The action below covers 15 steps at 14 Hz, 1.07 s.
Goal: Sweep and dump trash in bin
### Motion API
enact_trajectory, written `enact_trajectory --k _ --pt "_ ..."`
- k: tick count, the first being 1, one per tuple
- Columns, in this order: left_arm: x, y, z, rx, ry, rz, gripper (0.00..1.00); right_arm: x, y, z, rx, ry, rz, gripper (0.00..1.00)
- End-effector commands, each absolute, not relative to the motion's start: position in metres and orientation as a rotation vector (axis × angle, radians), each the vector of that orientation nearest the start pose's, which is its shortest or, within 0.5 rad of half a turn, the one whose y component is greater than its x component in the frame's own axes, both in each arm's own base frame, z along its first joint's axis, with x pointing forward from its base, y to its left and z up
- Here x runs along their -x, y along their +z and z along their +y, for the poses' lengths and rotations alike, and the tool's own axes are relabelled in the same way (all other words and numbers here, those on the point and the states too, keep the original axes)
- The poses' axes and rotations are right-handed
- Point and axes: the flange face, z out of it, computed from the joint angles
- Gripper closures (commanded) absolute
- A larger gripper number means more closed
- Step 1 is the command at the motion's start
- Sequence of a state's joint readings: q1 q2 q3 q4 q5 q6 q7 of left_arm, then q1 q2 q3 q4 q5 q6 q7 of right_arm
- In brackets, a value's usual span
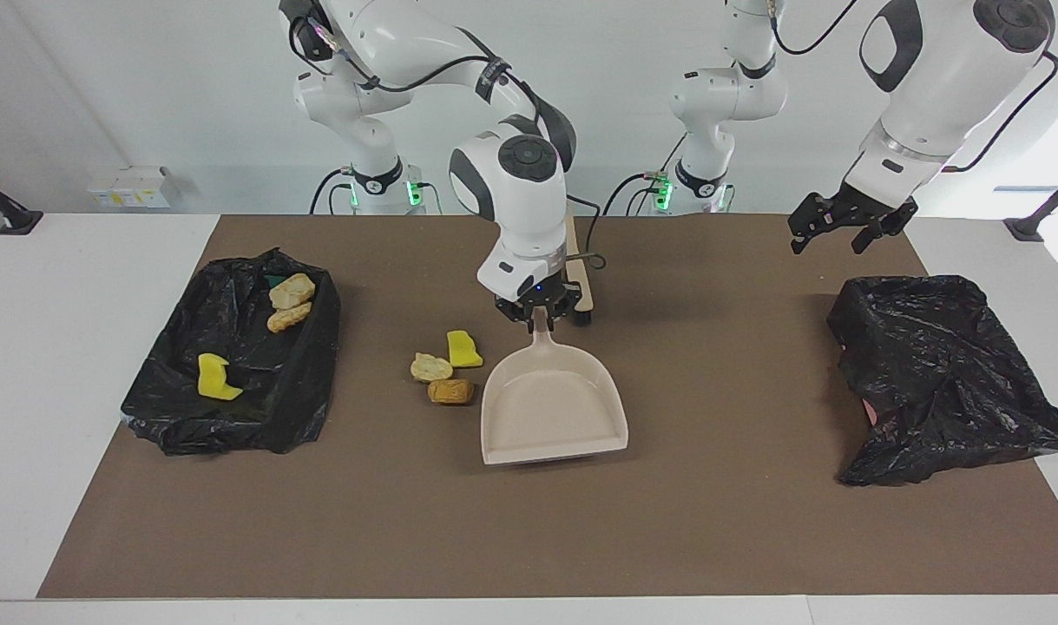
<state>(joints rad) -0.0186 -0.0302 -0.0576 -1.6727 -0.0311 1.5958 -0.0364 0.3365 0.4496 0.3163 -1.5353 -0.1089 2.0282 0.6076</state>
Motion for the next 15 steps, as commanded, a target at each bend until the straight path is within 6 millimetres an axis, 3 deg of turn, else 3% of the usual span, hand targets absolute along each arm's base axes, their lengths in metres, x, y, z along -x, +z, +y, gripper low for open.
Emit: enact_trajectory --k 1,3,4,5,6,7,9,10,12,15 --pt "-0.536 0.597 -0.043 3.148 0.083 0.093 0.0 -0.579 0.386 0.413 3.075 -0.116 -0.04 1.0" --pt "-0.533 0.596 -0.043 3.146 0.085 0.117 0.0 -0.578 0.377 0.416 3.071 -0.113 -0.049 0.98" --pt "-0.533 0.596 -0.043 3.146 0.085 0.127 0.0 -0.578 0.374 0.419 3.057 -0.131 -0.054 0.83" --pt "-0.532 0.595 -0.043 3.146 0.088 0.127 0.0 -0.581 0.374 0.42 3.038 -0.16 -0.054 0.51" --pt "-0.532 0.596 -0.044 3.146 0.085 0.129 0.0 -0.582 0.376 0.419 3.035 -0.169 -0.053 0.36" --pt "-0.532 0.596 -0.044 3.146 0.08 0.127 0.0 -0.581 0.377 0.42 3.036 -0.168 -0.058 0.3" --pt "-0.531 0.593 -0.044 3.146 0.09 0.126 0.0 -0.58 0.377 0.42 3.06 -0.183 -0.091 0.0" --pt "-0.532 0.594 -0.044 3.146 0.081 0.126 0.0 -0.578 0.38 0.42 3.062 -0.184 -0.097 0.0" --pt "-0.532 0.592 -0.047 3.145 0.083 0.136 0.0 -0.561 0.414 0.413 3.079 -0.185 -0.106 0.0" --pt "-0.538 0.588 -0.055 3.147 0.054 0.136 0.0 -0.497 0.448 0.415 3.108 -0.151 -0.182 0.0"
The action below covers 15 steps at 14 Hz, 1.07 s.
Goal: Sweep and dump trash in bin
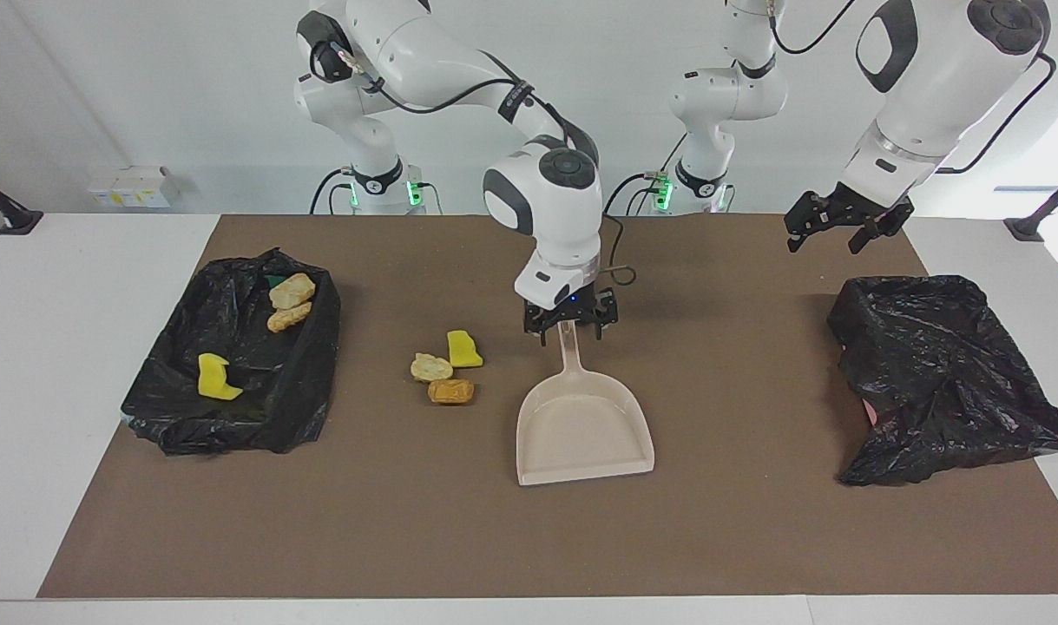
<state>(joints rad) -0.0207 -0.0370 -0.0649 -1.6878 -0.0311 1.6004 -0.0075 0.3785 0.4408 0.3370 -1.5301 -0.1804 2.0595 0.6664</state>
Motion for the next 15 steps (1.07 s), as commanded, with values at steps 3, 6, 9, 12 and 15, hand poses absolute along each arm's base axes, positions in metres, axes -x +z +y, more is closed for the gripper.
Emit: enact_trajectory --k 3,6,9,12,15 --pt "-0.54 0.575 -0.086 3.144 0.024 0.226 0.0 -0.433 0.443 0.429 3.103 -0.036 -0.259 0.0" --pt "-0.547 0.556 -0.119 3.141 0.007 0.307 0.0 -0.387 0.424 0.436 3.053 0.111 -0.338 0.0" --pt "-0.555 0.523 -0.167 3.13 0.028 0.417 0.0 -0.345 0.38 0.444 3.062 0.129 -0.407 0.0" --pt "-0.565 0.501 -0.2 3.175 -0.011 0.382 0.0 -0.312 0.353 0.438 3.053 0.08 -0.448 0.0" --pt "-0.571 0.461 -0.264 3.17 0.001 0.369 0.0 -0.296 0.342 0.444 3.054 0.071 -0.41 0.0"
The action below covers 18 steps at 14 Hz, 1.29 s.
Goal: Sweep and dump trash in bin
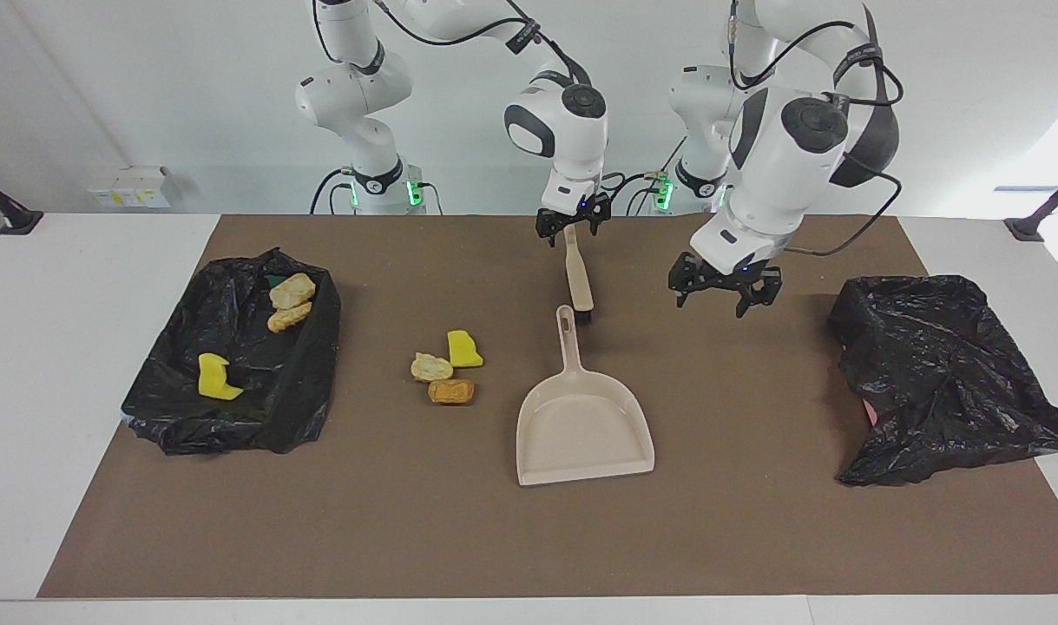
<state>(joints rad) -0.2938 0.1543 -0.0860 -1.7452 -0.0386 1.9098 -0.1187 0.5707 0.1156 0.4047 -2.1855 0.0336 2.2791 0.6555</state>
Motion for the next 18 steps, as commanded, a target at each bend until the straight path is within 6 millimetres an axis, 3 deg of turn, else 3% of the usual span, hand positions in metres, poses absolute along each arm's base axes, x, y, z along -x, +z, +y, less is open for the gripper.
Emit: enact_trajectory --k 1,2,3,4,5,6,9,11,14,18 --pt "-0.57 0.456 -0.276 3.176 -0.005 0.348 0.0 -0.296 0.342 0.443 3.056 0.072 -0.405 0.1" --pt "-0.571 0.451 -0.281 3.182 -0.004 0.333 0.0 -0.296 0.342 0.444 3.056 0.071 -0.395 0.42" --pt "-0.572 0.445 -0.285 3.183 -0.014 0.315 0.0 -0.296 0.341 0.444 3.06 0.074 -0.372 0.87" --pt "-0.561 0.441 -0.312 3.186 -0.033 0.341 0.0 -0.297 0.342 0.444 3.06 0.074 -0.355 1.0" --pt "-0.552 0.435 -0.332 3.189 -0.036 0.345 0.0 -0.298 0.342 0.444 3.062 0.076 -0.33 1.0" --pt "-0.553 0.424 -0.336 3.185 -0.019 0.315 0.0 -0.302 0.343 0.445 3.059 0.072 -0.321 1.0" --pt "-0.543 0.421 -0.358 3.206 -0.047 0.196 0.0 -0.31 0.349 0.443 3.054 0.062 -0.314 1.0" --pt "-0.536 0.412 -0.373 3.205 -0.049 0.185 0.0 -0.314 0.364 0.431 3.079 0.066 -0.304 1.0" --pt "-0.537 0.406 -0.376 3.215 -0.061 0.123 0.0 -0.31 0.395 0.397 3.179 0.152 -0.317 1.0" --pt "-0.536 0.4 -0.381 3.222 -0.059 0.039 0.0 -0.323 0.434 0.324 3.269 0.278 -0.33 1.0"
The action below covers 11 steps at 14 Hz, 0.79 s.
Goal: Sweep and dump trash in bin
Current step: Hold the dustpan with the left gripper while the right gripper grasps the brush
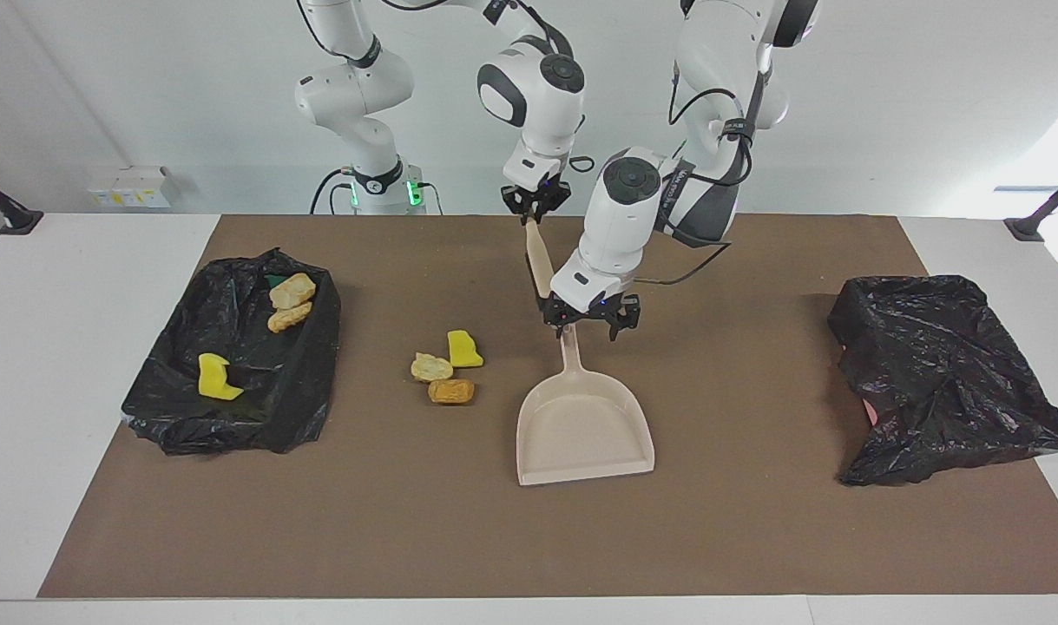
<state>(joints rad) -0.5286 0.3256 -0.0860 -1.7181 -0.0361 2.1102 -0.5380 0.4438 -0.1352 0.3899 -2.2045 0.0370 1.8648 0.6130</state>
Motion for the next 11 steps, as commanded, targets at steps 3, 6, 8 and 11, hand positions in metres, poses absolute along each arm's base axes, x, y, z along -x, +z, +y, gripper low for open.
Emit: enact_trajectory --k 3,6,8,11 --pt "-0.523 0.366 -0.411 3.191 -0.042 0.039 0.0 -0.352 0.451 0.272 3.266 0.322 -0.31 1.0" --pt "-0.518 0.361 -0.413 3.17 -0.013 0.021 0.05 -0.395 0.456 0.207 3.252 0.304 -0.367 1.0" --pt "-0.516 0.361 -0.412 3.161 0.004 0.016 0.38 -0.432 0.449 0.172 3.287 0.231 -0.426 1.0" --pt "-0.518 0.361 -0.409 3.158 0.009 0.012 0.82 -0.474 0.433 0.135 3.349 0.219 -0.531 1.0"
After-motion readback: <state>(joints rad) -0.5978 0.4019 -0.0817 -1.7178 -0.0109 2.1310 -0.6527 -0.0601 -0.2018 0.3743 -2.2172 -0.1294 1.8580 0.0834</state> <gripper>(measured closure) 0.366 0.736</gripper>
